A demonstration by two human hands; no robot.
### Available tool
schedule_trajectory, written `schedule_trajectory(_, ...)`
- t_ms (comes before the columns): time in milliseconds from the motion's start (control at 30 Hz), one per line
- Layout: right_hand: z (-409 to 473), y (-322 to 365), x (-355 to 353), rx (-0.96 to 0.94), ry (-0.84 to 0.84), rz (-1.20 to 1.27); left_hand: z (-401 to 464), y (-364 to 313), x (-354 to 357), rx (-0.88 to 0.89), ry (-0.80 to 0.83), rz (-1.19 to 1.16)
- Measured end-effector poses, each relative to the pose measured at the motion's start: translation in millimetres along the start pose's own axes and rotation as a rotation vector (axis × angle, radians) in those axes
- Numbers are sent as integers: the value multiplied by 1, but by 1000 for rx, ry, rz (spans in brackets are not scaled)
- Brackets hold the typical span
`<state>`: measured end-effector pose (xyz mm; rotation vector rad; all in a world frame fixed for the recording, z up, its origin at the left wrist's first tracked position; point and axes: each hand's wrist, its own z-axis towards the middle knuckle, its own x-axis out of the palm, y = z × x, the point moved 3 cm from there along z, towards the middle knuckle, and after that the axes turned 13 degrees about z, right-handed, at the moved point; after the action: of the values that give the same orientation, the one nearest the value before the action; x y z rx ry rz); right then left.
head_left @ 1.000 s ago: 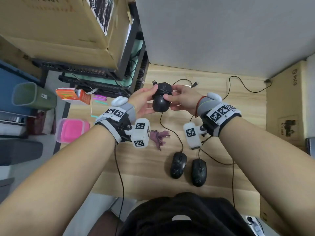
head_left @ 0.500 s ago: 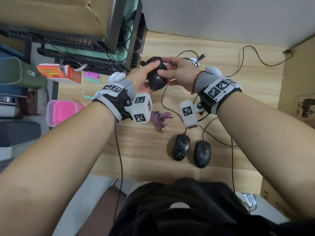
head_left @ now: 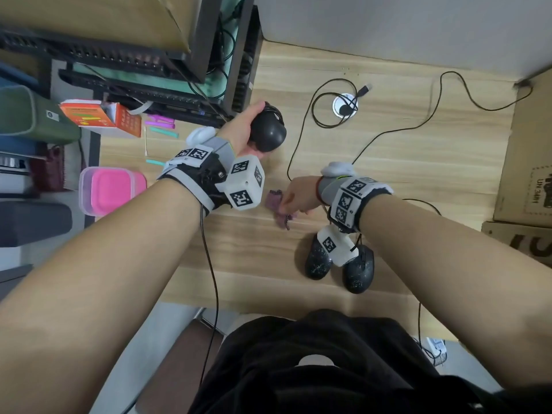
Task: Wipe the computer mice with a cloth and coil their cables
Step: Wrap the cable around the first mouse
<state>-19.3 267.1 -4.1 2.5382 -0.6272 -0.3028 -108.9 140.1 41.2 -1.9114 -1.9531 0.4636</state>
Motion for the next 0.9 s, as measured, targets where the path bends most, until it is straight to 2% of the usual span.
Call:
schedule_trajectory(100,5,-2,0,61,-56,-73,0,-1,-2,0,5,24)
schedule_trajectory(167,0,-5,-12,26,-154,22,1,-2,-2,14,-10,59)
schedule_trajectory(200,-4,-6,-19,-13,-199,147,0,-2,-3,23,-20,66)
schedule_trajectory(333,-32,1,-55,-278,-299,937,-1,1,1,49,-51,112)
schedule_trajectory(400,-43,5,-74,-380,-399,1067,-4,4,9,61,-37,139)
schedule_trajectory(467,-49,11,-84,-420,-486,1058,-7,6,20,75,6,157)
schedule_trajectory(567,-49,21,-82,-464,-522,946,-11,4,28,88,31,162)
schedule_trajectory(733,-49,14,-76,-417,-403,803,-11,-6,26,113,-31,125)
schedule_trajectory(900,-47,3,-85,-489,-651,1068,-9,-21,25,131,-41,130)
